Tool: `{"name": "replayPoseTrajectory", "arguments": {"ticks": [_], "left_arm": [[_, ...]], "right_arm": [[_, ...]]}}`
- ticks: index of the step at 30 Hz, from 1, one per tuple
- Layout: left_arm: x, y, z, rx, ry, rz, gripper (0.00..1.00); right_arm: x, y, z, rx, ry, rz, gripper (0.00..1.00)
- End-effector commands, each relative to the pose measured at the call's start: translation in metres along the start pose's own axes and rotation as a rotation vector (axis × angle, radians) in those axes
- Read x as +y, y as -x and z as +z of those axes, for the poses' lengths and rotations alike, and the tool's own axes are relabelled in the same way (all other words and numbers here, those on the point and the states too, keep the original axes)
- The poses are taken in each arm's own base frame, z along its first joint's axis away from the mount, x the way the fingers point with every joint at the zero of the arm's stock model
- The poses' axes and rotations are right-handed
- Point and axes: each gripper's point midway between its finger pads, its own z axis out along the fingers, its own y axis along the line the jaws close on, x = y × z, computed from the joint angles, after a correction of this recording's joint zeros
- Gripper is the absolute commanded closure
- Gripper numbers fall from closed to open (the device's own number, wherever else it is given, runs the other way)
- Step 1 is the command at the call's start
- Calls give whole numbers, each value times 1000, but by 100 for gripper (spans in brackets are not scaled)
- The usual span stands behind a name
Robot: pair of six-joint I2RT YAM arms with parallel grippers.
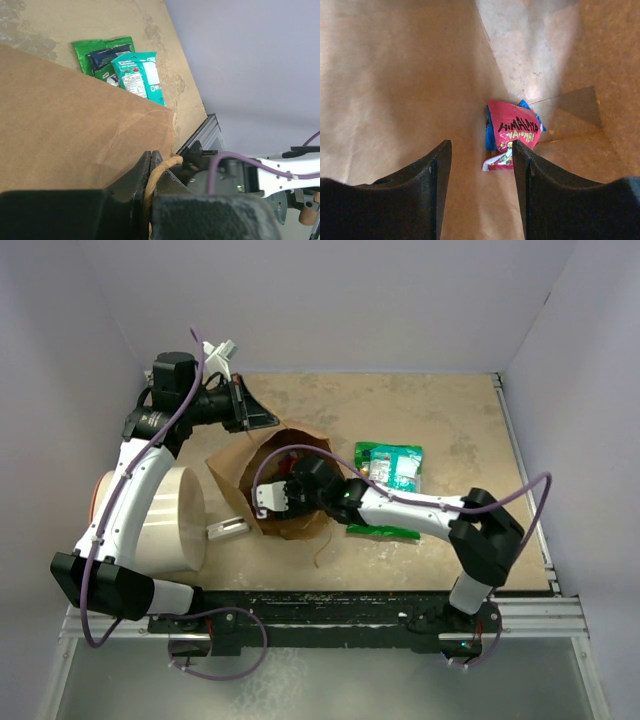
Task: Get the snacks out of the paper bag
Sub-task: Take out the snack from the paper bag.
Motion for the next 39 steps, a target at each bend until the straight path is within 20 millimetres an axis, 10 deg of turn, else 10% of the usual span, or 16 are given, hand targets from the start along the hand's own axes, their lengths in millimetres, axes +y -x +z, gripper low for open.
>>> {"name": "replayPoseTrajectory", "arguments": {"ticks": [1,21,39], "left_arm": [[-19,14,-6,-42,-65,58,100],[-25,7,-6,-20,-80,63,100],[-23,7,-8,-35,-60,74,100]], "right_arm": [[-48,9,10,13,-192,70,46],[-59,-59,61,212,-200,161,57],[-70,-21,9,90,-194,150,100]]}}
